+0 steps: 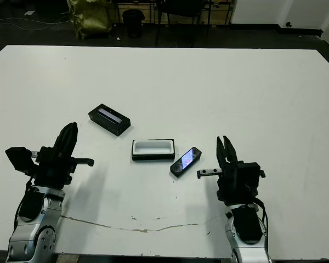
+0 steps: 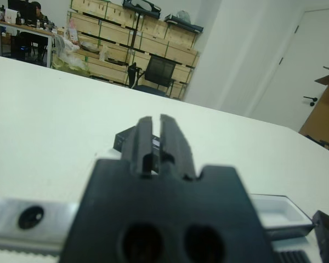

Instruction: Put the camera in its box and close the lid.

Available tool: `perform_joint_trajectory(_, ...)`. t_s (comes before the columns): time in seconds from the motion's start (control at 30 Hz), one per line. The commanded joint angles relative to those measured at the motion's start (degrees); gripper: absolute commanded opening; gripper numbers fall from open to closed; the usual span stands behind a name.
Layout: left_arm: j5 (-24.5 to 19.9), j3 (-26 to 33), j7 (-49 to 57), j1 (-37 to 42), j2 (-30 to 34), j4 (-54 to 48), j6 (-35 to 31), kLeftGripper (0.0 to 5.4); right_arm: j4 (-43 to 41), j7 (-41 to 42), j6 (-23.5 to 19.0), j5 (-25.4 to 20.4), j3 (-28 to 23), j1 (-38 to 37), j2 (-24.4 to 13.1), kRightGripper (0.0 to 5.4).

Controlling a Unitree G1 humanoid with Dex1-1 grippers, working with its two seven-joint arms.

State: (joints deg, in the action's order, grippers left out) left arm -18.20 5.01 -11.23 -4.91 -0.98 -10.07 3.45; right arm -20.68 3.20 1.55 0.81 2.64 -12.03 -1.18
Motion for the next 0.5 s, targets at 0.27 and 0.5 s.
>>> perform_joint_trajectory(0.27, 1.13, -0.47, 0.31, -0.73, 0.18, 0.9, -0.12, 0.05, 1.11, 0.66, 0.69, -0.86, -0.45, -1.06, -0.56, 0.0)
perform_joint_trajectory(0.5, 0.96, -0.73, 0.81, -1.28, -0.04, 0.32, -0.52, 0.05, -1.97, 3.44, -3.84, -1.97, -2.22, 0.43, -3.75, 0.0)
